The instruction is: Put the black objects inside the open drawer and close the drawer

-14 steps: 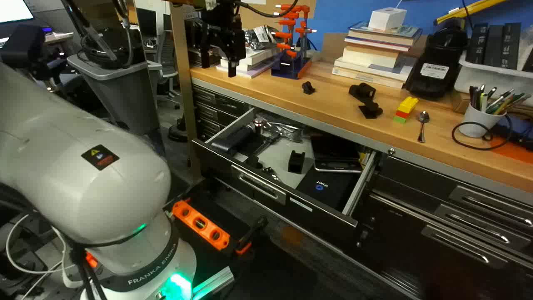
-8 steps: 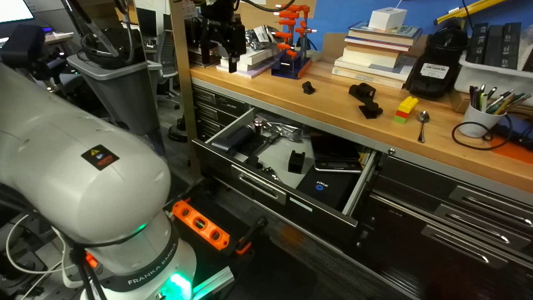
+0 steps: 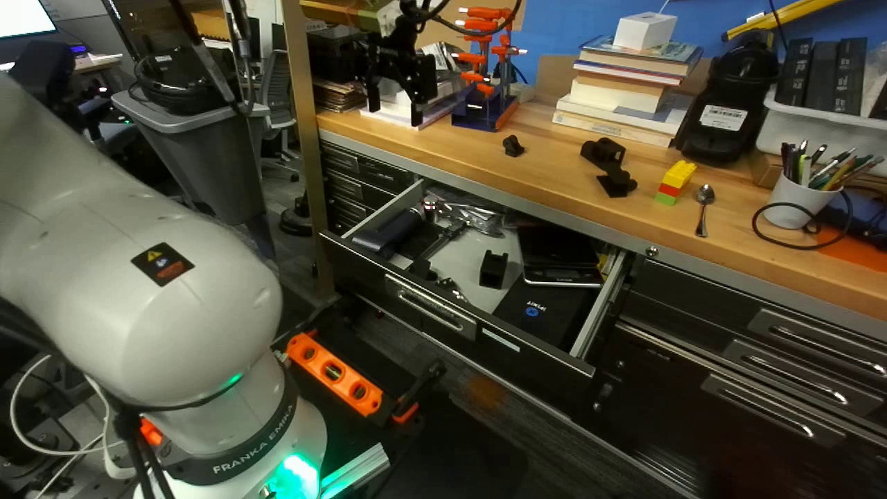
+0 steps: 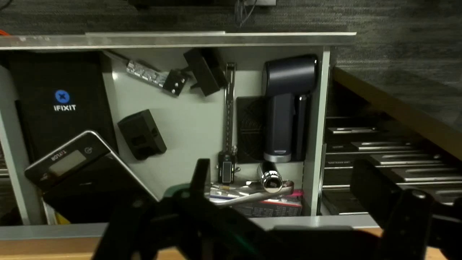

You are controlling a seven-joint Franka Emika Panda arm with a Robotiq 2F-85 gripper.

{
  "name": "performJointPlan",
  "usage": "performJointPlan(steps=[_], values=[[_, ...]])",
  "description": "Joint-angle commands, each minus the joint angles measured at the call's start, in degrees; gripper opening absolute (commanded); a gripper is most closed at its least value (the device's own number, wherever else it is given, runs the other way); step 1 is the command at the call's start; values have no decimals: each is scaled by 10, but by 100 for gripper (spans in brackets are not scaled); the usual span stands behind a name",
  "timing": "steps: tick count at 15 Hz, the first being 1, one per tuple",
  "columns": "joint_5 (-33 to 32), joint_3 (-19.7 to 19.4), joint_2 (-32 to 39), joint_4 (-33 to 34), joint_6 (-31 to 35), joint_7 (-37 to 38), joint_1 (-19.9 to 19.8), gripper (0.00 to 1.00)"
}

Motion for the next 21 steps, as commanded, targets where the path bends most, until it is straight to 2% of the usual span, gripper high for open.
performJointPlan(steps=[1, 4, 9, 15, 17, 21], values=[[-31, -6, 99, 58, 96, 4, -15, 100], [-56, -17, 188, 106, 169, -1, -24, 100], [-55, -38, 322, 199, 213, -31, -17, 100], [-56, -54, 468, 370, 156, -28, -7, 100], [-61, -63, 495, 412, 144, -22, -4, 100], [-77, -87, 511, 455, 113, -14, 0, 100]])
